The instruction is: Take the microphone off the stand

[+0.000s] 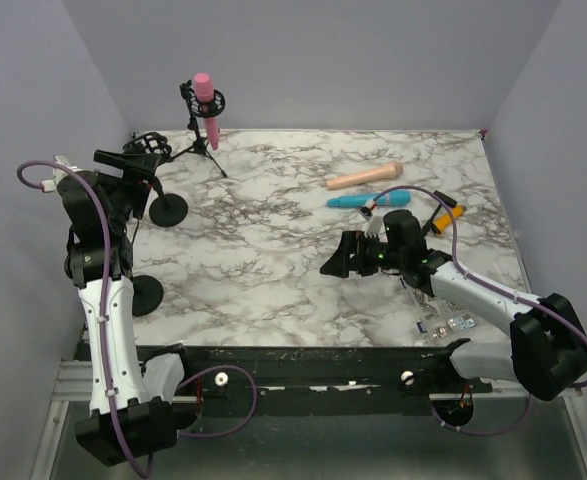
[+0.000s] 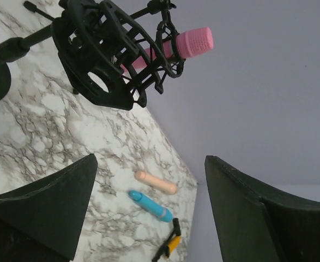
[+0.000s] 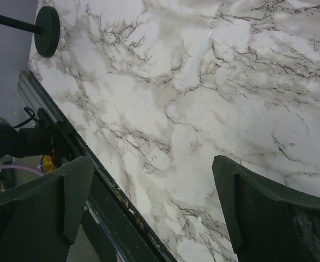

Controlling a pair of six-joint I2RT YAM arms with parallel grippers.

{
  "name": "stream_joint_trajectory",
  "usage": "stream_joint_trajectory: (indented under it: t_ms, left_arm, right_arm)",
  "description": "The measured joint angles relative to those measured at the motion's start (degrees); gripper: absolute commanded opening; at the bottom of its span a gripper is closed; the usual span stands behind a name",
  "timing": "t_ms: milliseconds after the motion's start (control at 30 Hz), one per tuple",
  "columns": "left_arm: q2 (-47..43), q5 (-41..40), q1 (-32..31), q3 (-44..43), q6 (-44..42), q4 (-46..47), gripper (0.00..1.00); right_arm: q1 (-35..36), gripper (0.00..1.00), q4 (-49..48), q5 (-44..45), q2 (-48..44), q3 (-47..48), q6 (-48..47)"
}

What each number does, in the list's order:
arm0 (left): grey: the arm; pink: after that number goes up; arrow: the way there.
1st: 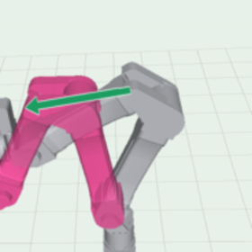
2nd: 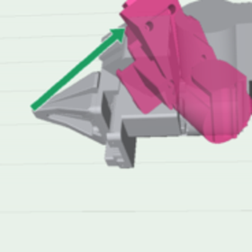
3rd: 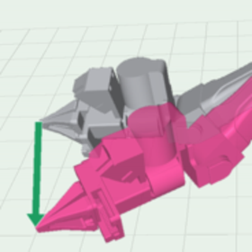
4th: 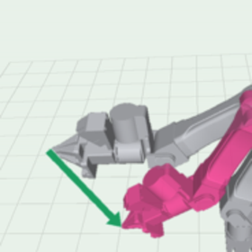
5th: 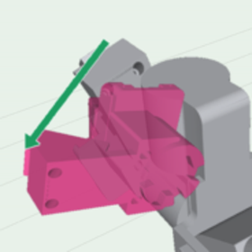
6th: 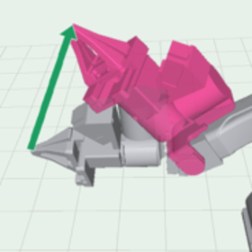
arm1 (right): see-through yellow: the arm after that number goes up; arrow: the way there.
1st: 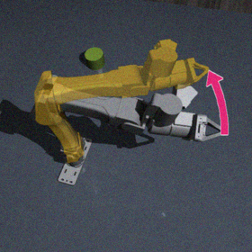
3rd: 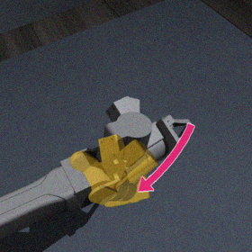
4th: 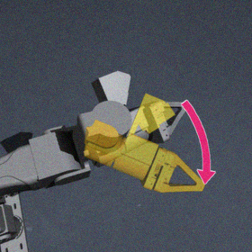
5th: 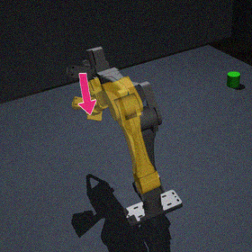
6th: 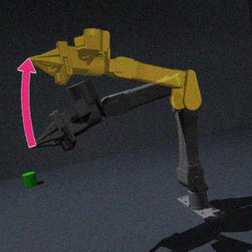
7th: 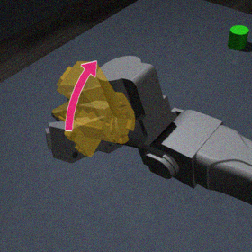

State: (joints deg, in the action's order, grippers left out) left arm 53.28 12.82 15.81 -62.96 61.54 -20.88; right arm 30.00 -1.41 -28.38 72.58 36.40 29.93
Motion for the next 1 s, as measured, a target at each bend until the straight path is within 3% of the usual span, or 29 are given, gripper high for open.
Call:
stream_joint_trajectory:
  t_ms: [300,500,633,900,1000]
  left_arm:
    - [3.4,-1.2,0.4,1.6,13.4,1.0,0.82]
    - [9.0,-1.3,0.5,2.8,19.2,4.6,0.65]
    - [11.1,-4.0,0.5,4.9,21.6,6.8,0.61]
    - [12.4,-9.0,0.6,7.4,21.7,15.1,0.32]
    - [13.1,-9.0,0.6,7.7,21.4,18.5,0.14]
  right_arm:
    - [0.0,1.0,-0.2,0.0,-0.9,0.0,0.0]
    - [0.0,1.0,-0.2,0.1,-1.7,-0.1,0.0]
    - [0.0,1.0,-0.2,0.3,-2.1,-0.1,0.0]
    - [0.0,1.0,-0.2,0.9,-2.1,-0.1,-0.1]
    - [0.0,1.0,-0.2,0.9,-2.1,-0.1,-0.1]
